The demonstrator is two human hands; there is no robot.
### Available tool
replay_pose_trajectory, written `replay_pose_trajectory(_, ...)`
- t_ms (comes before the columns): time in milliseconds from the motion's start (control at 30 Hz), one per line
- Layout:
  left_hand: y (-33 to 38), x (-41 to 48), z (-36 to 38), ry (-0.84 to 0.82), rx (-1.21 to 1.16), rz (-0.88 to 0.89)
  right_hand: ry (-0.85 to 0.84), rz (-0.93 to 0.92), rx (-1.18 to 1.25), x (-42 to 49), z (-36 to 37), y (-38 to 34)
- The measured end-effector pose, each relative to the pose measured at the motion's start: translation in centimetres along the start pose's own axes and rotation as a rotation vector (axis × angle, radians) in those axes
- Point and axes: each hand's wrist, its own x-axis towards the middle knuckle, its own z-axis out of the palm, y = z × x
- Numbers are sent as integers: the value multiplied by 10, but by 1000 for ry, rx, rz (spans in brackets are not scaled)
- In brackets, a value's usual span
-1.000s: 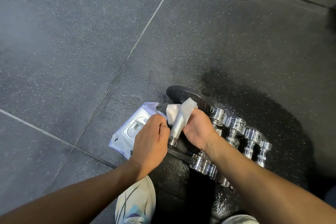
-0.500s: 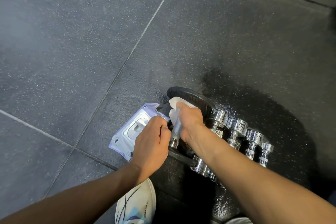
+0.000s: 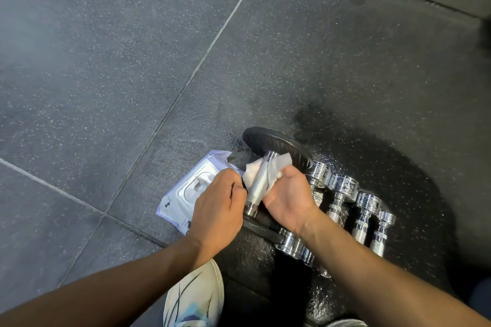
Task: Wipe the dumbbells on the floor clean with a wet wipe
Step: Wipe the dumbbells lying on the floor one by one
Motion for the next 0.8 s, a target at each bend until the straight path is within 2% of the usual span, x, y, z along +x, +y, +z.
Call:
replay_pose_trajectory(67, 0, 0, 1, 3, 11, 2, 79, -26, -63, 0, 6, 4)
replay_pose_trajectory(200, -1, 0, 2, 8, 23, -4, 363, -103, -220, 11, 36, -3)
replay_pose_trajectory(367, 0, 0, 0, 1, 3, -26, 550, -82, -328, 24, 59, -6)
replay_pose_trajectory(433, 0, 0, -1, -7, -25, -36, 470, -91, -336, 24, 51, -4)
replay_pose_trajectory(567, 1, 1, -3, -14, -62, -65, 143, 4, -238, 11, 29, 0)
replay_pose_trajectory(800, -1, 3, -4, -18, -65, -70, -76, 218, -597, -17, 13, 14)
